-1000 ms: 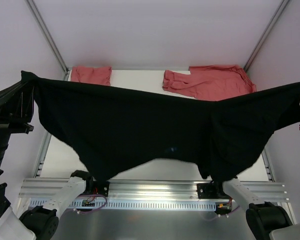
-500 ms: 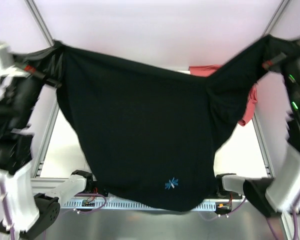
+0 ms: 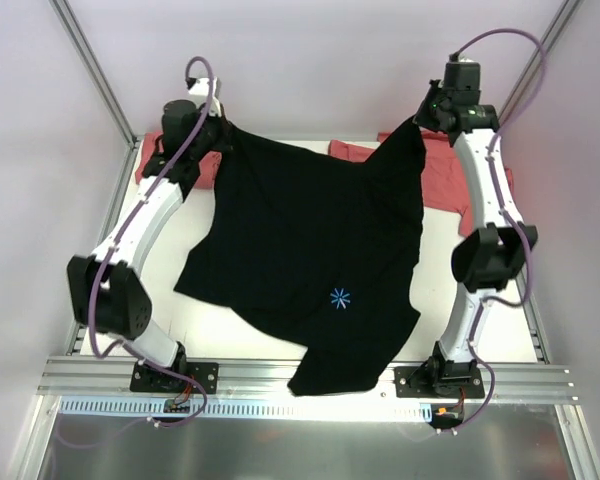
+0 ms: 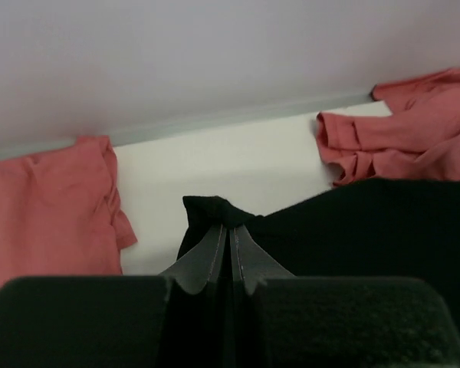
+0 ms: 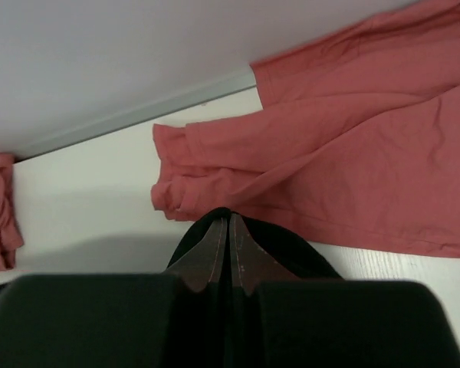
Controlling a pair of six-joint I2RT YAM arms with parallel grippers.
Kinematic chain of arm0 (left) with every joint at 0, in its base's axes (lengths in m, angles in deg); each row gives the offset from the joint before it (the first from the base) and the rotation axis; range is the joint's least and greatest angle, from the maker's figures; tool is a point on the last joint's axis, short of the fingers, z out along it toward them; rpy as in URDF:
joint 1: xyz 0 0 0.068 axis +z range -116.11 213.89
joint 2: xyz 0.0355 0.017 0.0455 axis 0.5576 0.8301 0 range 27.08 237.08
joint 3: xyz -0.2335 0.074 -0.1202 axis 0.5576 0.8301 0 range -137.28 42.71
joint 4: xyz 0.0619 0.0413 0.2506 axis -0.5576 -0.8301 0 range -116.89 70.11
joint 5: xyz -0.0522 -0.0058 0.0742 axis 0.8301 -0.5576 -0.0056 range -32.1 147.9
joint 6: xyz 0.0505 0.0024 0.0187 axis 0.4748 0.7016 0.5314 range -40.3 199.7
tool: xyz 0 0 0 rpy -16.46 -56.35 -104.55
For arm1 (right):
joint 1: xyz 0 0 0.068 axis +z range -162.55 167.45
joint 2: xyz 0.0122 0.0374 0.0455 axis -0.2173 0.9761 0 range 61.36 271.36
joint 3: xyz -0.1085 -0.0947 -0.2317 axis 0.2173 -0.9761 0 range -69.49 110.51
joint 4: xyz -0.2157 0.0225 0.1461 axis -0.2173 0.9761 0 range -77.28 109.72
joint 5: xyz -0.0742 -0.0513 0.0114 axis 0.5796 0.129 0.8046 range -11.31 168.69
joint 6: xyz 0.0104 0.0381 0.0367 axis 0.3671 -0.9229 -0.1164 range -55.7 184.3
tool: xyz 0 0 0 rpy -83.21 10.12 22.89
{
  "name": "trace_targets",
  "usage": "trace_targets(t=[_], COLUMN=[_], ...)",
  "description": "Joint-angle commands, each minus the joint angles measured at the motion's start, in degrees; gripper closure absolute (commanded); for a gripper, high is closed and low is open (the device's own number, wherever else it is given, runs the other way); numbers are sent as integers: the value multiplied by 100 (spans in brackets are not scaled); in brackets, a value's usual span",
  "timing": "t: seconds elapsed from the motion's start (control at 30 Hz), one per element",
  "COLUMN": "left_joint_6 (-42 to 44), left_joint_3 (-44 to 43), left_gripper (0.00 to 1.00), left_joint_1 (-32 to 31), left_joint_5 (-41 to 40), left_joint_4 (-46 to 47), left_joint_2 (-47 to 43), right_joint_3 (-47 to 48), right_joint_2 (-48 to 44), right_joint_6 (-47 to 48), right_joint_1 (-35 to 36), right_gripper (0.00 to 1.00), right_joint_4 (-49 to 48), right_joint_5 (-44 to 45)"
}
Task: Fold and stack the t-shirts
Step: Flatten out the tshirt
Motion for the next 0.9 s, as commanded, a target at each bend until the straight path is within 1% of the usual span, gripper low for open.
trace_targets(t=[0.0,0.07,0.1,0.17,0.23,0.27,0.3,0.33,0.37,0.4,0.43,0.47,0.5,0.57,0.63,0.67,0.7,0.73,0.77,0.8,0.83,0.87], left_joint_6=[113,157,244,307,342,551,570,570,570,605,632,754,842,765,738,781,834,886,861,791,529,379], left_joint_3=[-308,-361,-440,-624,-1037,-1152,-1362,-1485,-1591,-1784,-1846,-1899,-1935,-1900,-1585,-1409,-1355,-1294,-1015,-751,-470,-67], left_gripper=[100,100,100,100,100,100,100,100,100,94,75,38,2,1,1,1,1,1,1,1,1,1], left_joint_1=[72,89,98,124,168,186,229,239,247,247,247,247,256,291,318,344,353,362,379,405,423,441], left_joint_5=[-147,-200,-279,-419,-490,-499,-699,-736,-797,-876,-990,-1035,-1044,-1333,-1430,-1309,-1195,-1124,-1036,-1027,-1053,-1114], left_joint_4=[1013,1091,1109,1092,916,916,959,977,995,1012,1012,1030,1047,1065,1153,1066,900,454,302,257,230,-66], left_joint_2=[178,538,671,1065,1347,1627,1943,1946,2242,2393,2490,2613,2632,2510,2151,2018,1878,1615,1456,1245,817,639], right_joint_3=[913,1090,1169,1477,1749,1742,1611,1523,1452,1417,1399,1286,1171,777,591,294,74,-129,-331,-855,-1156,-1446], right_joint_2=[430,810,1186,1574,2065,2173,2304,2358,2419,2490,2543,2517,2421,1965,1613,1168,920,674,184,-65,-302,-522], right_joint_6=[-127,-197,-241,-443,-610,-733,-760,-813,-944,-997,-1032,-1050,-989,-788,-568,-445,-253,-172,-128,-93,-179,-241], right_joint_1=[-44,-80,-97,-167,-281,-308,-378,-422,-457,-492,-484,-571,-607,-598,-607,-590,-546,-519,-519,-432,-370,-326], right_gripper=[100,100,100,100,100,100,100,100,97,51,9,1,1,0,1,1,1,1,1,1,0,1], right_joint_4=[-443,-557,-715,-926,-1102,-1407,-1776,-1780,-2058,-2157,-2218,-2332,-2377,-2439,-2264,-2098,-2053,-1835,-1719,-1657,-1474,-1376], right_joint_5=[-43,-158,-158,-456,-553,-606,-650,-650,-737,-790,-834,-852,-800,-642,-650,-702,-729,-721,-782,-860,-966,-1001])
